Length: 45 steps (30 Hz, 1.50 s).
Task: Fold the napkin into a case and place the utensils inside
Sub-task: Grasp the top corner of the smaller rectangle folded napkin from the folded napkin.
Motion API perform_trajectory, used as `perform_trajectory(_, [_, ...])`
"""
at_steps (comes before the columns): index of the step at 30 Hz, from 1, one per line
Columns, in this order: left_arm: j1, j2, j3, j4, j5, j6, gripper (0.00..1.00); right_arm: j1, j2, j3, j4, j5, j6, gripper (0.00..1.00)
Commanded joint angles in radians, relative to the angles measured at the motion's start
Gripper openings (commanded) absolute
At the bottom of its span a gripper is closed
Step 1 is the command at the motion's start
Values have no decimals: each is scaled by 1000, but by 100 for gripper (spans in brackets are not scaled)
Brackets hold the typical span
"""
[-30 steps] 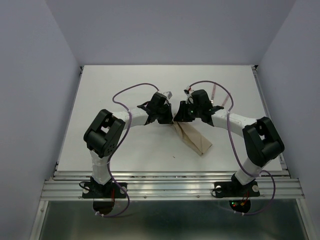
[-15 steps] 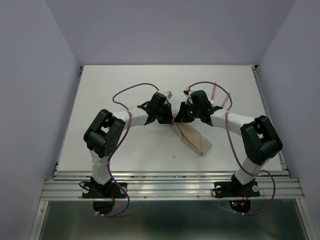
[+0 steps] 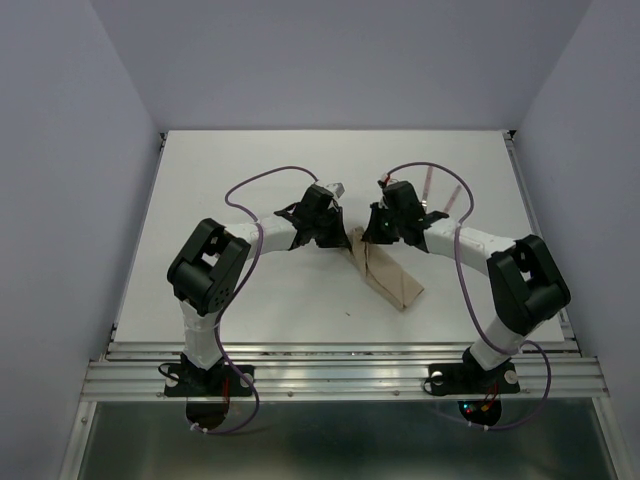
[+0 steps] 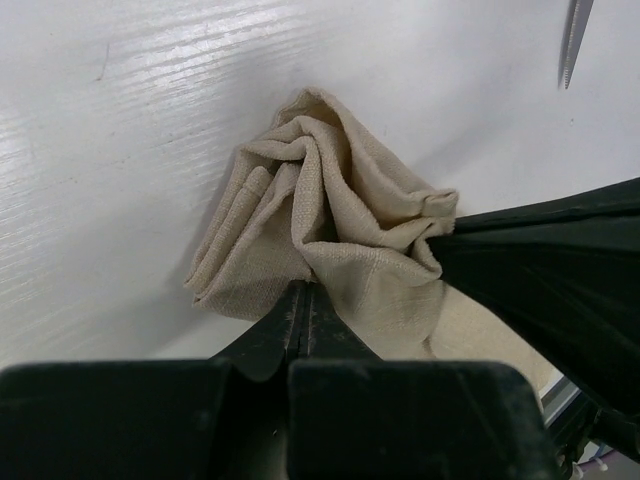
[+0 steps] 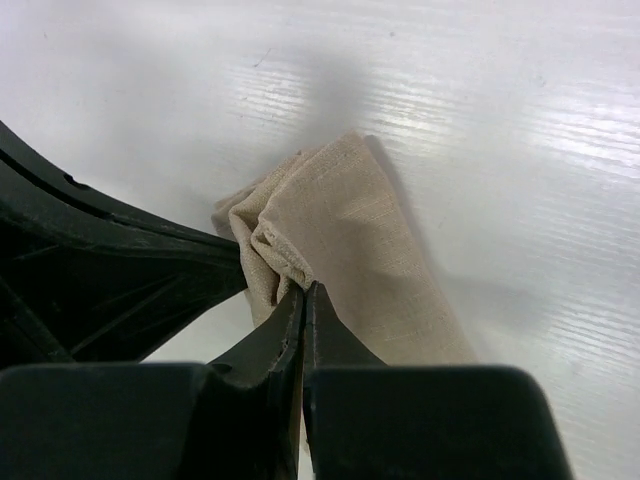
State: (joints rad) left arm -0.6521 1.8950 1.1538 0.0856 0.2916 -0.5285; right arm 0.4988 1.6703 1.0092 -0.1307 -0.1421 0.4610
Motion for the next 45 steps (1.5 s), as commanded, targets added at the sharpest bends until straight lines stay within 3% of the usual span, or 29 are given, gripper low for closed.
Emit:
perform_trajectory(1, [5,-48,-12,22,20,15,0,6,-67,61,-29,104,-19,1])
perform_trajectory(9, [5,-57,-16,23,24,18,0,6,-58,98,-49,41,-68,1])
perform_trajectory(15, [6,-53,-14,22,26,19,0,6,-41,92,-50,-126,-87,1])
perform_trajectory(18, [8,-50,-16,23,27,16,0,6,-78,57,-47,-218,-114,15])
perform_trajectory(19, [8,-50,-17,23,27,16,0,6,-101,49,-53,-261,-128,39])
perform_trajectory(21, [8,-50,-19,25,27,15,0,6,-122,28,-70,-248,-139,46])
perform_trajectory(26, [8,-48,-17,26,29,18,0,6,-184,-14,-69,-113,-114,42])
perform_trajectory(32, [9,-53,-19,23,26,22,0,-23,-207,-32,-18,-13,-35,30])
perform_trajectory(45, [9,-48,-14,25,34,27,0,-23,-34,83,43,-100,-7,38])
